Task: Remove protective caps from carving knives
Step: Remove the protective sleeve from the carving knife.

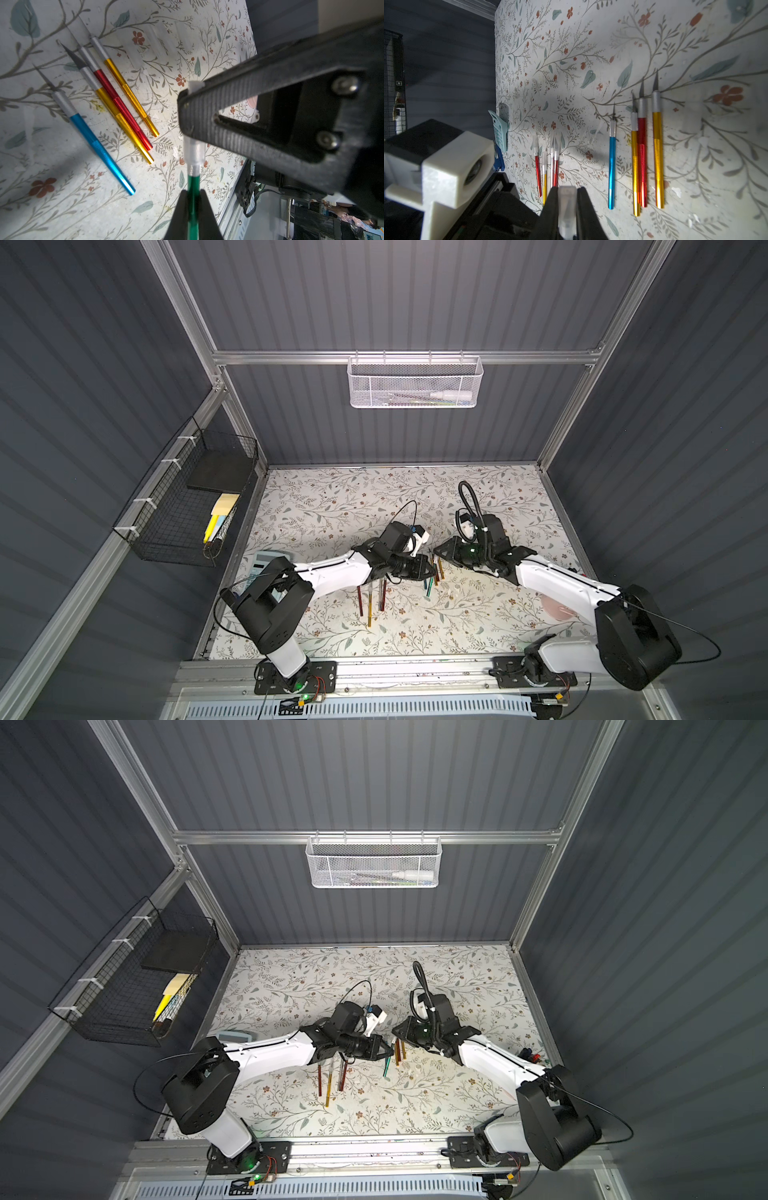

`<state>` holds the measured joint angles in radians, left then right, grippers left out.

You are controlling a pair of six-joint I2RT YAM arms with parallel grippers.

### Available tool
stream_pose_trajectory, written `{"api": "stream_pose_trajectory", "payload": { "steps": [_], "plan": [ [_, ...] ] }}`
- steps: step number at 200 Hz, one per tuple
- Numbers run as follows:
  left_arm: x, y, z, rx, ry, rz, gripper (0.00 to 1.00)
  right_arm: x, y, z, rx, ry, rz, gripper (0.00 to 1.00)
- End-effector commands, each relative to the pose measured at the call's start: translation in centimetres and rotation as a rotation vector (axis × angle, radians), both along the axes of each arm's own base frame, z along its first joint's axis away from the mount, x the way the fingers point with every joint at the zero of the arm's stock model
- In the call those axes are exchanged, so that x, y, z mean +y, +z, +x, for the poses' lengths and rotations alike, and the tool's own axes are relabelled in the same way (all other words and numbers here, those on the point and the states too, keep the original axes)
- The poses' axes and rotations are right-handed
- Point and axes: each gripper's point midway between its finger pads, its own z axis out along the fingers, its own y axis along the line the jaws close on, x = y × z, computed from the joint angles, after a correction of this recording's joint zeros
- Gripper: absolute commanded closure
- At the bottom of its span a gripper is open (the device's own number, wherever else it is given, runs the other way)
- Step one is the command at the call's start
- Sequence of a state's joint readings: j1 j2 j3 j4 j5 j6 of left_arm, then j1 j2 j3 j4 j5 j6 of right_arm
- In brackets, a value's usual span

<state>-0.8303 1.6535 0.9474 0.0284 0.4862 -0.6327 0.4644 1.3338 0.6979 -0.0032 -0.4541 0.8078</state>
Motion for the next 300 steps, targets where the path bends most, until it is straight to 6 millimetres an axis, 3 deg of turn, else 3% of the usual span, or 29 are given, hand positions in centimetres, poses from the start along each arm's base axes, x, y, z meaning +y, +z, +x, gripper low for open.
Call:
{"api": "stream_pose_trajectory", "payload": {
  "steps": [1,61,156,207,300],
  "plan": [
    [1.1,-0.5,0.3,-0.025,0.031,0.065,0.95,-0.7,0.5,0.1,0.003,-0.040,-0.044,0.90],
    [1.3,-1.8,0.1,-0.081,0.042,0.196,0.96,-2.8,0.1,1.0,0.030,-0.160,-0.156,0.94],
    [1.5,-2.7,-0.7,-0.065,0.031,0.216,0.97,-5.2,0.5,1.9,0.003,-0.273,-0.249,0.97],
    [0.9,-3.7,-2.8,-0.015,-0.054,0.202,0.97,-6.5,0.7,2.2,-0.013,-0.328,-0.298,0.98],
    [1.0,-5.0,-3.9,-0.011,-0.088,0.257,0.97,-8.2,1.4,2.4,-0.030,-0.374,-0.355,0.98]
  ]
}}
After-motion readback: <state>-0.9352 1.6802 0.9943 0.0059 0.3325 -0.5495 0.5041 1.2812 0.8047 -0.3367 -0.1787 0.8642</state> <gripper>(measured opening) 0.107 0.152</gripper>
